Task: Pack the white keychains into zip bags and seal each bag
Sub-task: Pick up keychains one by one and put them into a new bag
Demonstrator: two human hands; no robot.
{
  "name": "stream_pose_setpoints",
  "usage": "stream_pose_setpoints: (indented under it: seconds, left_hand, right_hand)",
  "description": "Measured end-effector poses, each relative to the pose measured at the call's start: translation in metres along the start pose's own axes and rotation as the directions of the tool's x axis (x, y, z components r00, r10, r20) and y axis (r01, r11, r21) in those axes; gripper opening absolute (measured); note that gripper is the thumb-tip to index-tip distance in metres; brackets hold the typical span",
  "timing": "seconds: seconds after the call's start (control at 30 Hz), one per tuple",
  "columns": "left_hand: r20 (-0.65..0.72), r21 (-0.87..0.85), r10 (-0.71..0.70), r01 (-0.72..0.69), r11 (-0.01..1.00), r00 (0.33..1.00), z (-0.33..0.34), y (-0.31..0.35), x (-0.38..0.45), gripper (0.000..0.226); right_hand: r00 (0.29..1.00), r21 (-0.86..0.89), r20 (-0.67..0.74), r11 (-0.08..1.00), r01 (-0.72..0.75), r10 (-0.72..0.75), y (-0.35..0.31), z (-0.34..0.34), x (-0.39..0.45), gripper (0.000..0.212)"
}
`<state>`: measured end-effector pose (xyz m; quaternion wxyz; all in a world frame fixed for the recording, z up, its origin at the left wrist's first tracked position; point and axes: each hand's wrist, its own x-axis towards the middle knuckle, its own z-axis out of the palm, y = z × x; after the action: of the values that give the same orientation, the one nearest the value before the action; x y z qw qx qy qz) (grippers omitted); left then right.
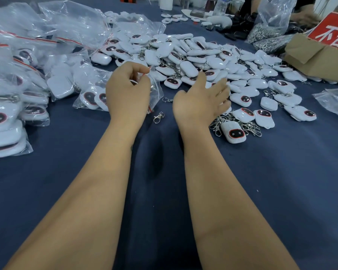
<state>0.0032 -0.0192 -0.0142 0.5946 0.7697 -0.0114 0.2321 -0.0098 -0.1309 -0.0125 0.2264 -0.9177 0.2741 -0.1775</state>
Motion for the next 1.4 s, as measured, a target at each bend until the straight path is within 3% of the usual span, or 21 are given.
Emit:
stream_pose_setpoints:
  seconds: [0.1, 0.3, 0.57, 0.8, 0.97, 1.07, 1.2, 1.3, 1.4]
  left_hand:
    - [0.005, -0.017, -0.013, 0.013, 1.0, 1.0, 0.0, -0.001, 0.0, 0.022]
    - [0.008, -0.034, -0.031, 0.031, 0.999, 0.999, 0.001, -0.002, 0.0, 0.021]
    - [0.023, -0.035, -0.041, 0.042, 0.999, 0.999, 0.002, -0.004, 0.001, 0.021]
    - [0.031, -0.025, -0.048, 0.049, 0.998, 0.998, 0.002, -0.003, 0.001, 0.022]
    - [0.045, -0.017, -0.044, 0.045, 0.999, 0.998, 0.002, -0.001, -0.001, 0.026]
    - [0.054, 0.002, -0.047, 0.047, 0.999, 0.997, 0.001, -0.001, -0.002, 0.028]
    - [0.047, 0.006, -0.055, 0.054, 0.999, 0.997, 0.001, 0.0, -0.002, 0.027]
    - [0.057, 0.015, -0.051, 0.051, 0.999, 0.997, 0.001, 0.0, -0.001, 0.026]
    - [0.076, 0.032, -0.052, 0.049, 0.998, 0.996, 0.001, -0.001, -0.001, 0.027]
  right_hand:
    - [0.996, -0.09, 0.093, 0.996, 0.013, -0.005, 0.002, 0.002, 0.002, 0.061]
    - [0.983, -0.056, -0.089, 0.987, 0.153, -0.157, 0.004, 0.006, -0.001, 0.045]
    - [0.984, -0.109, -0.043, 0.979, 0.17, -0.175, 0.005, 0.01, 0.002, 0.035]
    - [0.989, -0.1, -0.032, 0.985, 0.138, -0.142, 0.002, 0.011, 0.002, 0.01]
    - [0.988, -0.052, -0.046, 0.988, 0.148, -0.151, 0.0, 0.009, 0.002, 0.026]
    - [0.971, 0.127, -0.048, 0.962, 0.24, -0.236, -0.001, 0.007, 0.0, 0.033]
    - [0.976, 0.541, -0.064, 0.814, 0.21, -0.209, -0.01, 0.005, -0.006, 0.02]
    - [0.992, 0.848, 0.057, 0.53, 0.01, -0.109, -0.017, 0.003, -0.01, 0.011]
    - [0.966, 0.932, 0.231, 0.311, -0.187, -0.112, -0.018, 0.003, -0.008, 0.014]
